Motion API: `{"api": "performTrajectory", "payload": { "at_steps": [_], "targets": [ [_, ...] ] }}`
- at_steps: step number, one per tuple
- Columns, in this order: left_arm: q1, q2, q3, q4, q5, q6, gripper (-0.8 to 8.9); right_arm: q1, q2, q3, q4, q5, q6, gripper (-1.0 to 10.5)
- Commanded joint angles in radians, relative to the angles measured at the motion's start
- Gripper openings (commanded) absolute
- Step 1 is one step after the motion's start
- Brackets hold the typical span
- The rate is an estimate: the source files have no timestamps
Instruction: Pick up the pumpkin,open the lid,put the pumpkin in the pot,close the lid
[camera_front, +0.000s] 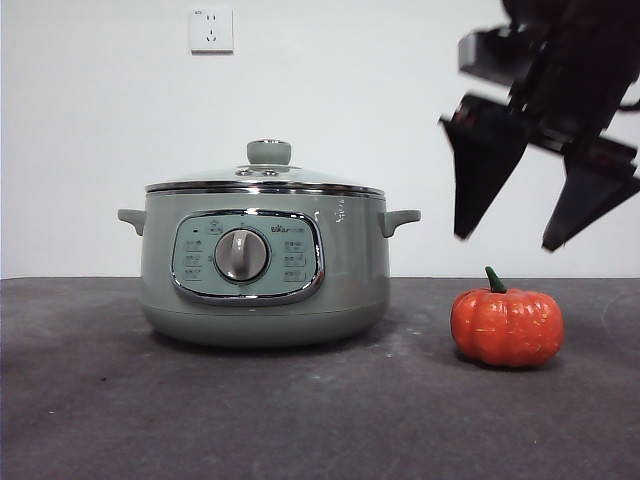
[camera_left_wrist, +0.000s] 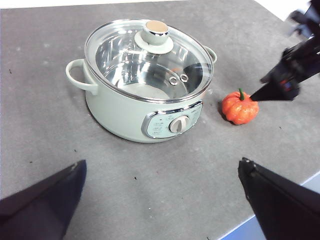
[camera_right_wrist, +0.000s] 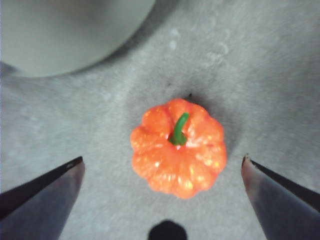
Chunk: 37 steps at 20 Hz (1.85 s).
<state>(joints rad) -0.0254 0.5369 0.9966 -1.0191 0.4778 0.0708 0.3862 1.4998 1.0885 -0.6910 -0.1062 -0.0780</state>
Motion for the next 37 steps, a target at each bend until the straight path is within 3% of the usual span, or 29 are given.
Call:
{"api": "performTrajectory", "payload": {
  "at_steps": [1,11,14,16,17,25,30,37],
  "targets": [
    [-0.002,-0.001,0.000,0.004,0.000,0.004,7.55,0.009,0.049,0.001,0.027,0.012,-0.009,7.2],
    [-0.002,-0.001,0.000,0.006,-0.002,0.004,7.55,0.010,0.215,0.001,0.106,0.061,-0.010,7.0],
    [-0.002,-0.001,0.000,0.006,-0.002,0.004,7.55,0.010,0.229,0.001,0.106,0.061,0.002,4.2],
    [-0.002,0.000,0.000,0.008,-0.002,0.004,7.55,0.010,0.227,0.001,0.103,0.058,0.001,0.5],
    [-0.002,0.000,0.000,0.010,-0.002,0.004,7.55,0.010,0.226,0.001,0.098,0.054,0.002,0.0],
    [-0.026,0.149,0.016,0.166,0.008,-0.006,7.53,0.010,0.013,0.001,0.063,0.053,0.018,-0.1],
    [-0.136,0.416,0.114,0.363,0.010,-0.016,7.52,0.010,-0.225,0.001,0.020,0.053,0.021,-0.1],
    [-0.277,0.825,0.301,0.599,-0.068,-0.017,7.52,0.010,-0.433,0.001,-0.043,0.053,0.026,-0.1]
  ]
}}
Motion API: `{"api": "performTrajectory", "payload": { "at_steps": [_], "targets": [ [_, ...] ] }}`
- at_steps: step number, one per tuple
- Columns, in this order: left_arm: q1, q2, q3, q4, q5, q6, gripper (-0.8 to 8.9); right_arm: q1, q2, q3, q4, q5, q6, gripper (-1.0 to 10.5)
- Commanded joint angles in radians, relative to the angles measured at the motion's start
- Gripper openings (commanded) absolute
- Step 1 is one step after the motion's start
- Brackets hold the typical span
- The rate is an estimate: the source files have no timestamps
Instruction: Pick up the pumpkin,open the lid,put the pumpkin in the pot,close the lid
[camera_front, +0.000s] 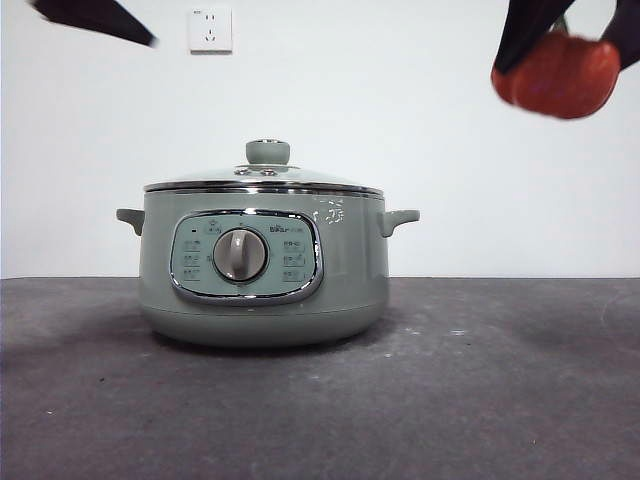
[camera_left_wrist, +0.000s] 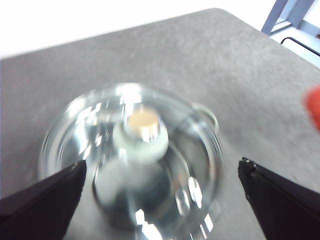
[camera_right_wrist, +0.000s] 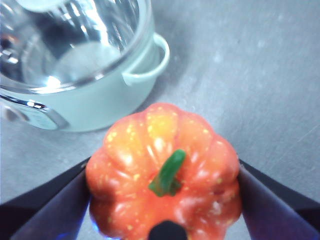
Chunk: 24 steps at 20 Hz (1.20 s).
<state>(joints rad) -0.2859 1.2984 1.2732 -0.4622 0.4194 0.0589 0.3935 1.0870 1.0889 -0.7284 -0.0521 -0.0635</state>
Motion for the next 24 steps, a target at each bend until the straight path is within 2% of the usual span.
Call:
{"api": "performTrajectory", "payload": {
  "at_steps": [1,8,19,20,21,24],
  "targets": [
    [-0.026,0.115,0.049,0.069,-0.024,-0.005,7.52,0.002,-0.037,0.001,-0.013,-0.002,0.016,-0.1],
    [-0.082,0.350,0.125,0.181,-0.084,-0.003,7.52,0.002,-0.108,0.001,-0.029,-0.001,0.021,-0.1],
    [-0.131,0.416,0.125,0.173,-0.156,-0.003,7.48,0.002,-0.108,0.001,-0.044,-0.001,0.021,-0.1],
    [-0.133,0.416,0.125,0.164,-0.158,-0.003,7.14,0.002,-0.108,0.001,-0.044,-0.001,0.021,-0.1],
    [-0.134,0.416,0.125,0.159,-0.159,-0.003,6.36,0.002,-0.108,0.001,-0.044,-0.001,0.021,-0.1],
    [-0.134,0.416,0.125,0.154,-0.158,-0.003,3.44,0.002,-0.108,0.000,-0.044,-0.001,0.021,-0.1]
  ]
}}
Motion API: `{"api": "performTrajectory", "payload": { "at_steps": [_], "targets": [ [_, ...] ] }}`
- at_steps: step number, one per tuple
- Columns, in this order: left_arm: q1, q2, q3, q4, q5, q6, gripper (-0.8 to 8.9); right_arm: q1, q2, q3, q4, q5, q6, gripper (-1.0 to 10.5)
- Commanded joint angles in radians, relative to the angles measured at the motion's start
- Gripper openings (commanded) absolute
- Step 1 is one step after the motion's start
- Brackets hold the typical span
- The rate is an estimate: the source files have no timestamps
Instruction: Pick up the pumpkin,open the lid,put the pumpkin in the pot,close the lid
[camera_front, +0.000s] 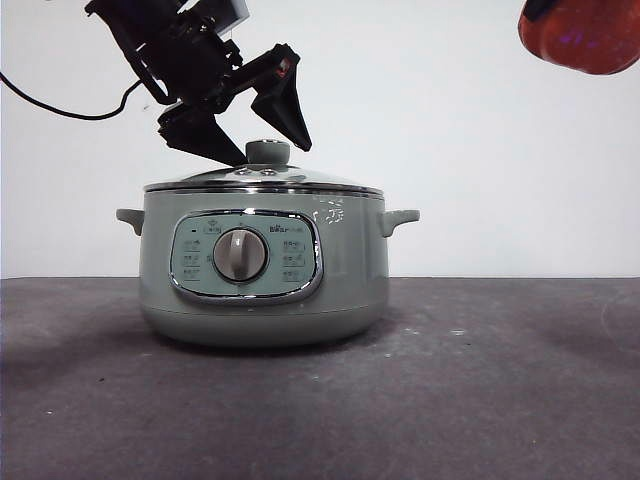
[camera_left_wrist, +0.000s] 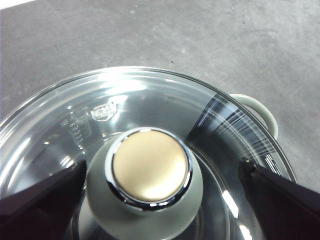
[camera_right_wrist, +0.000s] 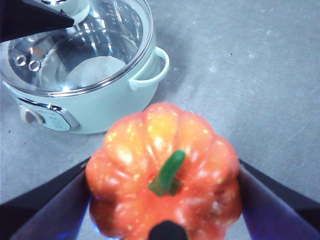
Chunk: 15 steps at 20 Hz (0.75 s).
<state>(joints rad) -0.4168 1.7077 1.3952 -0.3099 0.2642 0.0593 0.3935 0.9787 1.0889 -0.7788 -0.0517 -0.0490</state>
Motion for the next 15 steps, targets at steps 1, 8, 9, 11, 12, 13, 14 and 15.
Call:
{"api": "performTrajectory", "payload": {
  "at_steps": [1,8,9,11,12,13,14,15],
  "targets": [
    [-0.003,0.007,0.003,0.003,-0.003,-0.003,2.70,0.002,0.001,0.001,0.006,-0.001,0.006,-0.1],
    [-0.003,0.007,0.003,0.018,-0.003,-0.003,-0.08,0.002,0.001,0.001,-0.011,-0.001,0.006,-0.1],
    [-0.003,0.007,0.003,0.021,-0.002,-0.004,-0.09,0.002,0.001,0.001,-0.013,-0.001,0.006,-0.1],
    [-0.003,0.007,0.003,0.030,-0.002,-0.004,-0.09,0.002,0.001,0.001,-0.015,-0.001,0.006,-0.1],
    [-0.003,0.007,0.003,0.034,-0.002,-0.004,-0.09,0.002,0.001,0.000,-0.015,-0.002,0.006,-0.1],
    [-0.003,0.007,0.003,0.041,-0.002,-0.004,-0.09,0.002,0.001,0.001,-0.016,-0.002,0.006,-0.1],
    [-0.003,0.006,0.003,0.052,-0.002,-0.004,-0.09,0.002,0.001,0.000,-0.016,-0.002,0.006,-0.1],
    [-0.003,0.005,0.005,0.056,-0.002,-0.006,-0.09,0.002,0.001,0.000,-0.016,-0.002,0.006,-0.1]
  ]
}}
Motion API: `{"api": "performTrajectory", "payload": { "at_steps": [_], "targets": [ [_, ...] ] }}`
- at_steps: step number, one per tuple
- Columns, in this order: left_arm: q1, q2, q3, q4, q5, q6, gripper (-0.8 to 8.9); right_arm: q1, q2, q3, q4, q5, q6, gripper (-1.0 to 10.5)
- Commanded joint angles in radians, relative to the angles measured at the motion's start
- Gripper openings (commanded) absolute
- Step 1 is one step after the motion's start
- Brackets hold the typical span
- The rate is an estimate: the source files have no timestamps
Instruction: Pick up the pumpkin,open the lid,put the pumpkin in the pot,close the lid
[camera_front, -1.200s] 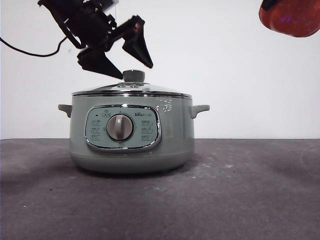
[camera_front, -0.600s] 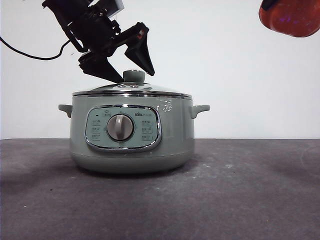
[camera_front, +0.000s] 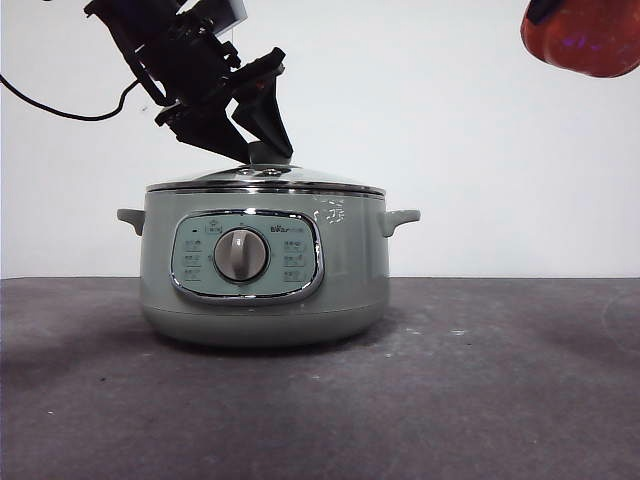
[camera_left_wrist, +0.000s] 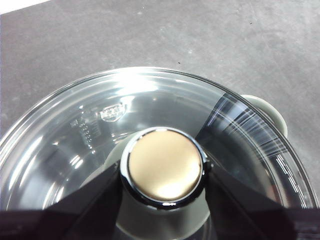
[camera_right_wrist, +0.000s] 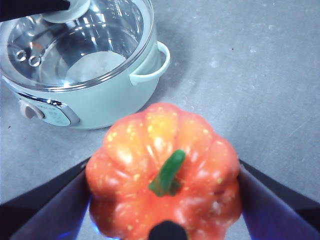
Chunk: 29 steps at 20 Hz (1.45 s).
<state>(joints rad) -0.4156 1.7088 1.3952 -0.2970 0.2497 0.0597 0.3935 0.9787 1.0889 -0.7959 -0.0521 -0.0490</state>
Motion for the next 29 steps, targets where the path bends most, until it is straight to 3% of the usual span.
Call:
{"api": "performTrajectory", "payload": {
  "at_steps": [1,10,15,18,21,23,29],
  "targets": [
    [-0.004,0.002,0.012,0.041,0.013,-0.007,-0.09,0.002,0.001,0.000,0.002,-0.001,0.006,-0.1],
    [-0.001,-0.063,0.127,-0.031,0.013,-0.006,-0.09,0.002,0.003,0.000,0.011,-0.002,0.006,-0.1],
    [0.027,-0.169,0.253,-0.231,0.012,-0.002,-0.09,0.002,0.038,0.000,0.110,-0.106,0.007,-0.1],
    [0.058,-0.274,0.297,-0.340,0.010,0.016,-0.09,0.013,0.095,0.001,0.212,-0.113,0.007,-0.1],
    [0.094,-0.399,0.299,-0.447,0.009,0.023,-0.09,0.043,0.189,0.006,0.343,-0.182,0.023,-0.1],
    [0.116,-0.473,0.299,-0.513,-0.013,0.024,-0.09,0.076,0.278,0.046,0.400,-0.185,0.026,-0.1],
    [0.131,-0.643,0.299,-0.650,-0.067,0.039,-0.09,0.177,0.645,0.361,0.410,-0.183,0.001,-0.1]
  ]
}}
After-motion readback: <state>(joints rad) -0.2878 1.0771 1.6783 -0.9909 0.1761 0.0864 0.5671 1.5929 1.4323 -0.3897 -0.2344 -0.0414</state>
